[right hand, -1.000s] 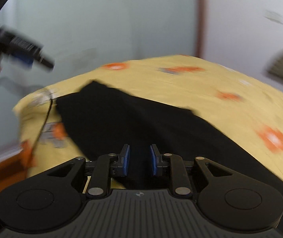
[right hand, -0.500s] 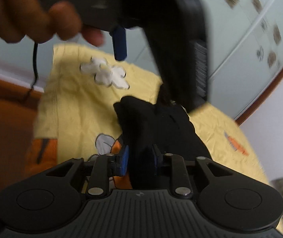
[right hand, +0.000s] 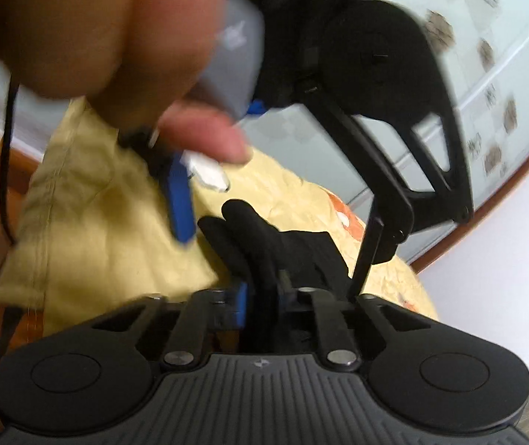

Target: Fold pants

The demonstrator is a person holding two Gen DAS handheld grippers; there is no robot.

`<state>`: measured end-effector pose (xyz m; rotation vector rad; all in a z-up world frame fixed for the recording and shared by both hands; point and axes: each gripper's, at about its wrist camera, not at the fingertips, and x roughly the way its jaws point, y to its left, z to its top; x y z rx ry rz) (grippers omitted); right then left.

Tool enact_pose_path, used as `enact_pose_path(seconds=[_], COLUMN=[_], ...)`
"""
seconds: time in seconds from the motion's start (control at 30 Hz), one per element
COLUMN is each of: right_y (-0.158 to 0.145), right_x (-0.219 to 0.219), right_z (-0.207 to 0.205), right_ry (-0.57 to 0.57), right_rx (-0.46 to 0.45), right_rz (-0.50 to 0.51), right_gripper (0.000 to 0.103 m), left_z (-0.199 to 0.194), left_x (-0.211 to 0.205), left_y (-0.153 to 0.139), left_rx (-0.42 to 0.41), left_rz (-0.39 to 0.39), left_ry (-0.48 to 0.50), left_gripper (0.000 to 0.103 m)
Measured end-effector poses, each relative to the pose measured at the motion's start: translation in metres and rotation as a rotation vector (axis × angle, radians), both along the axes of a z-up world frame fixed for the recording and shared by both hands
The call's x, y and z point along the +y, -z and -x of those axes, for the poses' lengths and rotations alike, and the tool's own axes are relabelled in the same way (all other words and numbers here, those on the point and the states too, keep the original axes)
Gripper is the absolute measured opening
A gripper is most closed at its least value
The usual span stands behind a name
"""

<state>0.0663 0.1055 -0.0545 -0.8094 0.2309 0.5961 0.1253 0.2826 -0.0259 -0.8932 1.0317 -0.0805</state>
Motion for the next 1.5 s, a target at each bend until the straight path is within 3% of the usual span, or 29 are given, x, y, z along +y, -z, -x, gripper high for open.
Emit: enact_pose_path(seconds=[0.13,0.2,0.23,0.27,0.33,0.4,0.47,0.53,0.6,0.67,0.77,0.83,0.93,1.0,1.1,1.2,1.33,1.4,1.5], right_y=[-0.031,-0.039,-0.041,-0.042,-0.039,-0.042,-0.056,-0.069,-0.074,-0.063,-0.033,-0.033,-0.047,-0.052,-0.057,-0.057,-0.061,-0.066,-0.075], right_x=[-0.027,-0.036,-0.040,-0.042,-0.043,-0.052,-0.079,-0.106,-0.114,-0.107,-0.096,-0.099,-0.120,-0.133,-0.153,-0.156,-0.139,-0.138,-0.157], right_z=[-0.025,-0.030,-0.031,-0.033,-0.036,-0.033,-0.030,-0.037,-0.051,-0.067,-0.086,-0.082,-0.066,-0.058,-0.057,-0.057,-0.045,-0.037,-0.028], right_ry=[0.023,0.021,0.023,0.023,0.021,0.001,-0.062,-0.050,0.060,0.164,0.209,0.220,0.205,0.256,0.297,0.244,0.144,0.141,0.140], right_rx=[0.191,0.228,0.238,0.245,0.287,0.339,0.408,0.471,0.440,0.414,0.503,0.475,0.444,0.413,0.437,0.484,0.480,0.447,0.420], right_rz=[-0.235,-0.293,-0.312,-0.321,-0.310,-0.335,-0.485,-0.626,-0.600,-0.489,-0.430,-0.455,-0.520,-0.527,-0.602,-0.673,-0.702,-0.718,-0.766], right_gripper=[0.009,0.009,0.009,0.009,0.011,0.012,0.012,0.013,0.013,0.013,0.012,0.013,0.013,0.013,0.013,0.013,0.013,0.013,0.013], left_z=[-0.012,-0.021,-0.026,-0.030,-0.031,-0.028,-0.023,-0.017,-0.008,-0.001,-0.005,-0.002,0.007,0.013,0.022,0.030,0.041,0.048,0.056], left_x=[0.008,0.013,0.014,0.013,0.013,0.013,0.013,0.010,0.004,-0.002,-0.009,-0.012,-0.023,-0.036,-0.054,-0.071,-0.102,-0.121,-0.147], left_y=[0.007,0.014,0.018,0.023,0.027,0.027,0.023,0.015,0.004,-0.006,-0.006,-0.011,-0.033,-0.049,-0.066,-0.081,-0.101,-0.109,-0.120], left_rx=[-0.038,-0.058,-0.048,-0.040,-0.016,-0.030,-0.049,-0.069,-0.098,-0.136,-0.100,-0.117,-0.188,-0.235,-0.284,-0.319,-0.370,-0.408,-0.463], left_rz=[0.050,0.109,0.137,0.171,0.180,0.176,0.146,0.091,0.017,-0.071,-0.153,-0.171,-0.247,-0.309,-0.367,-0.407,-0.453,-0.510,-0.533], left_ry=[-0.096,-0.119,-0.116,-0.105,-0.125,-0.132,-0.128,-0.116,-0.107,-0.096,-0.087,-0.082,-0.047,-0.027,-0.013,0.011,0.046,0.055,0.078], left_gripper=[0.094,0.075,0.047,0.028,0.019,0.018,0.018,0.018,0.018,0.018,0.018,0.018,0.018,0.018,0.018,0.017,0.017,0.017,0.017])
